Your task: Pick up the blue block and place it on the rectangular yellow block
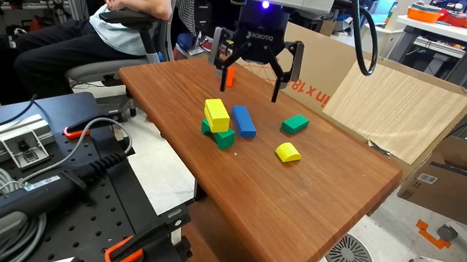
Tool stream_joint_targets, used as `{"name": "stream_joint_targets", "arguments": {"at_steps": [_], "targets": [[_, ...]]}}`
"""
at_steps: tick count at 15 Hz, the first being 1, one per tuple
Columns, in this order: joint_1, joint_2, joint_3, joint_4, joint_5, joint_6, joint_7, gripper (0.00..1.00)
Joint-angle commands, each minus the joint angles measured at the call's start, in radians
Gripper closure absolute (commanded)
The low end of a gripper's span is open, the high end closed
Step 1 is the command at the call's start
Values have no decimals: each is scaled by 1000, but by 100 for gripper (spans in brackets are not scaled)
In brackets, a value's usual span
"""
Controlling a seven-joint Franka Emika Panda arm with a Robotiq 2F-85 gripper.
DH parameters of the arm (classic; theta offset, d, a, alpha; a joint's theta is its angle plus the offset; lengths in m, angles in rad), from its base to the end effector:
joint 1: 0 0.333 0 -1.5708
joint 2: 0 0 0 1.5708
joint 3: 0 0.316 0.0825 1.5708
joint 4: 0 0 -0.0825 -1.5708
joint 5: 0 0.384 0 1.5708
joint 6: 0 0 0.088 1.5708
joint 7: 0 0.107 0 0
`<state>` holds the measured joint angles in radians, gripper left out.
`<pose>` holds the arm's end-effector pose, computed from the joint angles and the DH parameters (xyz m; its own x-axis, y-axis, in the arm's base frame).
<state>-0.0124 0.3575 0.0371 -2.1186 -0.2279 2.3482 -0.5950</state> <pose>0.5637 0.0106 0.2320 0.6946 0.6954 -0.1841 0.7110 -0.7026 0.0286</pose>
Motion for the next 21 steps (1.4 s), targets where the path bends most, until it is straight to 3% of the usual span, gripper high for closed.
{"name": "stream_joint_targets", "arguments": {"at_steps": [1,10,11,12,20,21], "targets": [[1,88,31,131,-17,-62,-68,0],[17,305,27,306,-93,-144,-186,0],[20,324,26,325,-105,-151,-191,25],[22,336,25,337,-116,-154,-196,26],[32,308,24,347,-165,-166,-203,88],[33,295,25,338,-165,-160,-200,91]]}}
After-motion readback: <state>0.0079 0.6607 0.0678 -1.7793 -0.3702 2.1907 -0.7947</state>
